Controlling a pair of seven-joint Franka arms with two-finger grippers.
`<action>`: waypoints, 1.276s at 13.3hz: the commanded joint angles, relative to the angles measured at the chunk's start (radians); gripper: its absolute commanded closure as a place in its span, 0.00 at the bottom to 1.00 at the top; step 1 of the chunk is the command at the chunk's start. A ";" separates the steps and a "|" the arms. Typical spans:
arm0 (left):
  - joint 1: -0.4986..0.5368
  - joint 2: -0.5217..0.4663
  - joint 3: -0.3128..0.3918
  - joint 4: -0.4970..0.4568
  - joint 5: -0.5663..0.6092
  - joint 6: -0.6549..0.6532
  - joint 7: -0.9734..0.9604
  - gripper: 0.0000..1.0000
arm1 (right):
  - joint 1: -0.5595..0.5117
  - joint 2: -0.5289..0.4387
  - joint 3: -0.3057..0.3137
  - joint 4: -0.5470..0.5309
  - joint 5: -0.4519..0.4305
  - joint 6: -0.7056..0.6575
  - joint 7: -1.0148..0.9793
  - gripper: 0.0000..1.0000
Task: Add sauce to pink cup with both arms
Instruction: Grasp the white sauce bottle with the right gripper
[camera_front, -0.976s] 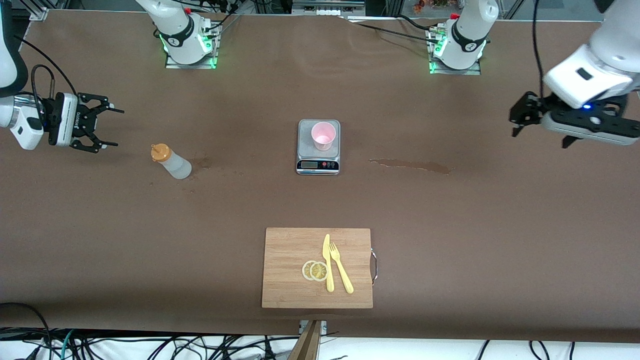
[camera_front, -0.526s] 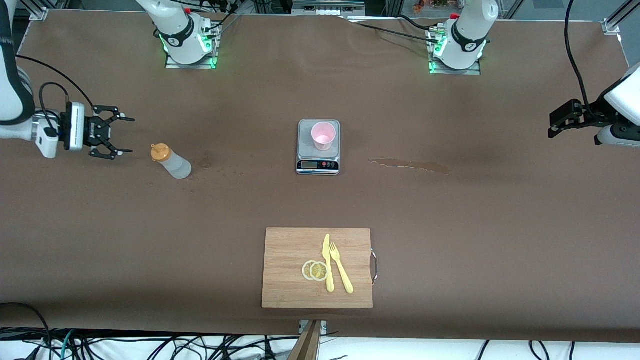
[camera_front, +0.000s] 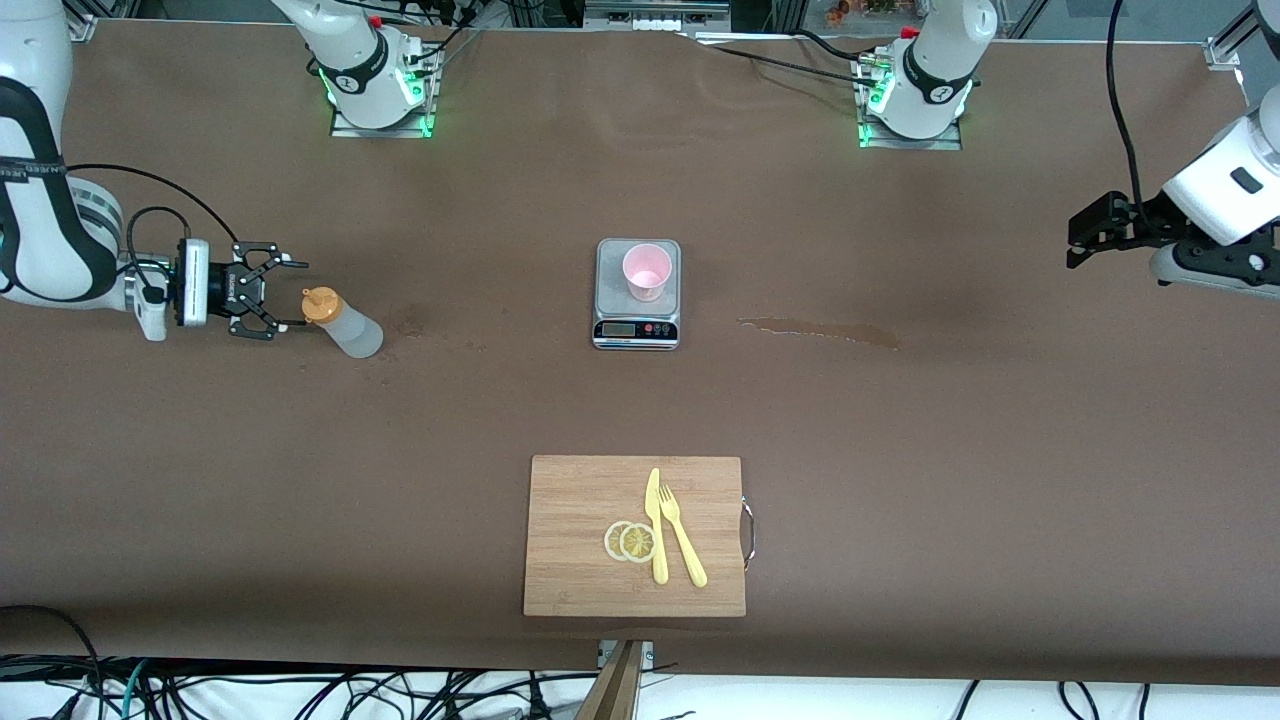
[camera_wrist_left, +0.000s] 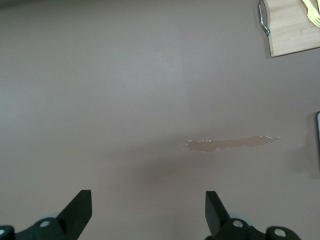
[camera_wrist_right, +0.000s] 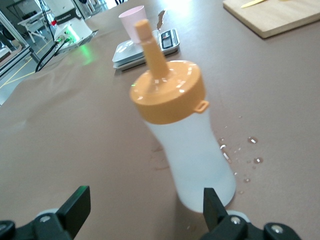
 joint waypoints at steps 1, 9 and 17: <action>0.004 -0.006 0.003 0.014 -0.019 -0.023 0.013 0.00 | -0.005 0.053 0.037 0.045 0.044 0.000 -0.048 0.00; 0.021 0.040 0.003 0.062 -0.033 -0.068 0.011 0.00 | -0.003 0.110 0.100 0.096 0.070 -0.003 -0.148 0.06; 0.039 0.051 -0.002 0.073 -0.041 -0.067 0.011 0.00 | 0.020 0.090 0.144 0.148 0.034 0.011 -0.111 1.00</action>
